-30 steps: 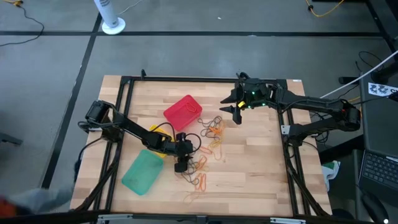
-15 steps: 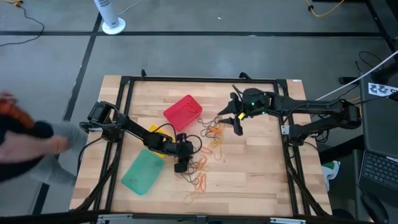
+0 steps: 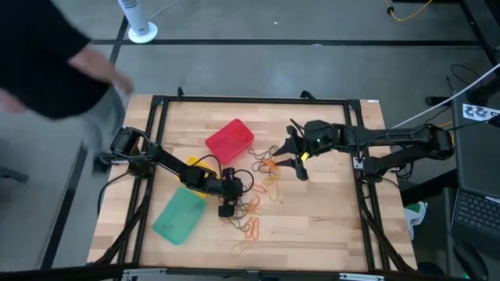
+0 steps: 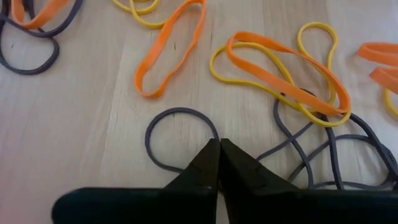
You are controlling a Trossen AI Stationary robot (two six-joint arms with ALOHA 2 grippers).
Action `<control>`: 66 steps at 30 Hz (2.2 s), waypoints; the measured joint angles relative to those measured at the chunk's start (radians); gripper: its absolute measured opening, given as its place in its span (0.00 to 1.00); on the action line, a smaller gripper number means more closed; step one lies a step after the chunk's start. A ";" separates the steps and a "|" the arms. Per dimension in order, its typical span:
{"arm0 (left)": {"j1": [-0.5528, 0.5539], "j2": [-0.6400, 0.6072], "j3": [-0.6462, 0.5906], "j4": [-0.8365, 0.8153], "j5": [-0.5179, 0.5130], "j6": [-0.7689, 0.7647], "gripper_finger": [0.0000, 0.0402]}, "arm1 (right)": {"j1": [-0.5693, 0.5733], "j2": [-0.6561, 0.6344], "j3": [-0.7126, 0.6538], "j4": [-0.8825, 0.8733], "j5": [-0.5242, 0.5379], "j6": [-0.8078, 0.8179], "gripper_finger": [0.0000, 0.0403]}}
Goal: Sort rubber bands into baskets
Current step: Put the black rubber band into the yellow bin
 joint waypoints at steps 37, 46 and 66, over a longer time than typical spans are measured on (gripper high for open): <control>0.002 -0.468 0.085 -0.243 -0.021 -0.024 0.00 | -0.001 0.000 -0.001 -0.088 0.004 0.000 0.39; 0.002 -0.693 0.085 -0.437 -0.046 -0.032 0.00 | -0.001 0.000 -0.001 -0.107 0.004 0.000 0.39; 0.002 -0.824 0.085 -0.480 -0.055 -0.031 0.00 | 0.000 0.127 -0.001 0.025 0.018 0.077 0.39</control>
